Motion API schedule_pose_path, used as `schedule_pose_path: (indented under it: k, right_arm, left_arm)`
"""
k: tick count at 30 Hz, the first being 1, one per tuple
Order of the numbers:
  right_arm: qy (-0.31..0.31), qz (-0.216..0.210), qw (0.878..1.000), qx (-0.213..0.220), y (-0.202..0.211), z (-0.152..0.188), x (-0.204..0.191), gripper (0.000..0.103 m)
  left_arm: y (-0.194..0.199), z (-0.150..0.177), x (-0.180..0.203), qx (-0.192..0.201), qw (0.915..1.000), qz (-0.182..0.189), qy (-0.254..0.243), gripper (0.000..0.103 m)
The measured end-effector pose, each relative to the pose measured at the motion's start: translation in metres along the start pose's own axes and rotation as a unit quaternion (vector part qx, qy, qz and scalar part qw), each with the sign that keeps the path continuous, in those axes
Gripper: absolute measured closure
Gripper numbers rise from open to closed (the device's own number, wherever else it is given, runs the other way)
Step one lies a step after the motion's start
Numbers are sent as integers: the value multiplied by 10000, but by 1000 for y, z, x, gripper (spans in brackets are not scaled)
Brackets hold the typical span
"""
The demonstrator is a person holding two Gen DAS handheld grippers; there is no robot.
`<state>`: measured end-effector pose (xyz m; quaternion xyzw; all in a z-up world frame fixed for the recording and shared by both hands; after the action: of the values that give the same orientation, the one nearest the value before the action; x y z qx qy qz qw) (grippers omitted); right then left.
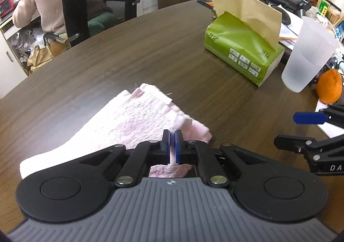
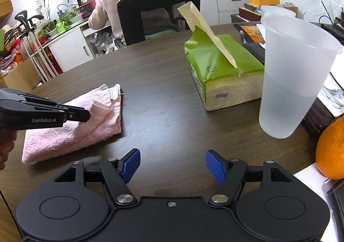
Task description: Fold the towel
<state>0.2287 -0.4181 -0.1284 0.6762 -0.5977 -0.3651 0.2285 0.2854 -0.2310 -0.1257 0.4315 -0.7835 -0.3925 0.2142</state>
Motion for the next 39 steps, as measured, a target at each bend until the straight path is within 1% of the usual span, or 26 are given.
schedule_pose_path:
  k: [1, 3, 4, 5, 6, 8, 10, 11, 12, 13, 15, 20, 25, 28, 31, 33, 34, 36, 39]
  right_arm:
    - [-7, 11, 10000, 2, 1, 1, 1, 37]
    - [-27, 52, 10000, 12, 3, 2, 2, 37]
    - [-38, 69, 10000, 17, 4, 3, 3, 37]
    - [-53, 86, 9999, 24, 6, 4, 3, 37]
    - [-73, 109, 9999, 32, 8, 5, 5, 37]
    - [-106, 142, 9998, 40, 9, 6, 7, 37]
    - [-135, 158, 9998, 41, 10, 7, 9, 37]
    - [-144, 167, 9997, 42, 10, 8, 9, 37]
    - [-154, 180, 9997, 45, 11, 8, 10, 37]
    - [-162, 189, 9997, 48, 12, 8, 10, 37]
    - [-160, 211, 9996, 62, 14, 9, 11, 37]
    - [-163, 254, 9995, 96, 18, 10, 15, 37]
    - [-184, 271, 9994, 98, 19, 10, 16, 37]
    - [-161, 244, 9995, 101, 19, 10, 12, 37]
    - [-108, 202, 9997, 100, 19, 8, 6, 37]
    - [-65, 173, 9998, 92, 18, 7, 1, 37]
    - [-55, 164, 9998, 90, 18, 7, -1, 37]
    - [-15, 129, 9999, 93, 18, 6, -6, 37]
    - [106, 64, 9999, 85, 17, 3, -19, 37]
  left_arm:
    - [0, 0, 1, -2, 10000, 9, -1, 96]
    - [-2, -1, 6, -27, 9999, 73, -67, 79]
    - [-2, -1, 7, -24, 9999, 66, -89, 74]
    - [-1, -2, 12, 2, 9998, 29, -175, 62]
    - [-1, -2, 15, 24, 9997, 13, -231, 55]
    - [-1, -3, 21, 41, 9993, -42, -360, 54]
    - [-4, -4, 23, 13, 9993, -57, -366, 59]
    - [-7, -5, 23, -37, 9994, -41, -329, 71]
    - [-10, -5, 23, -90, 9995, -38, -291, 89]
    - [-14, -6, 21, -180, 9995, -33, -260, 94]
    - [-17, -5, 20, -224, 9995, -33, -203, 98]
    - [-14, -5, 14, -170, 9998, -33, -86, 100]
    - [5, -9, 6, 134, 9998, 12, 154, 100]
    - [26, -13, -8, 394, 9978, 87, 529, 100]
    - [50, -12, -29, 698, 9927, 81, 975, 100]
    - [72, -7, -52, 986, 9847, 50, 1437, 100]
    - [78, -5, -59, 1059, 9819, 35, 1568, 100]
    - [102, 7, -84, 1338, 9700, -92, 2026, 100]
    - [133, 32, -113, 1650, 9539, -413, 2474, 100]
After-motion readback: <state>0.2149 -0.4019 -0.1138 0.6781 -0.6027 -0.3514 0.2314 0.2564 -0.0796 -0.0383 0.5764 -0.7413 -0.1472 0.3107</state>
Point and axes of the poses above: each gripper's, at about its wrist camera, not at the fingertips, and y roughly against the way its jaws point, x to its right, z to its underside, the point moved 2 cm from there along -y, roughly the way its jaws point, and after that the axes turned 1 degree about -y, right-handed, at the moved point
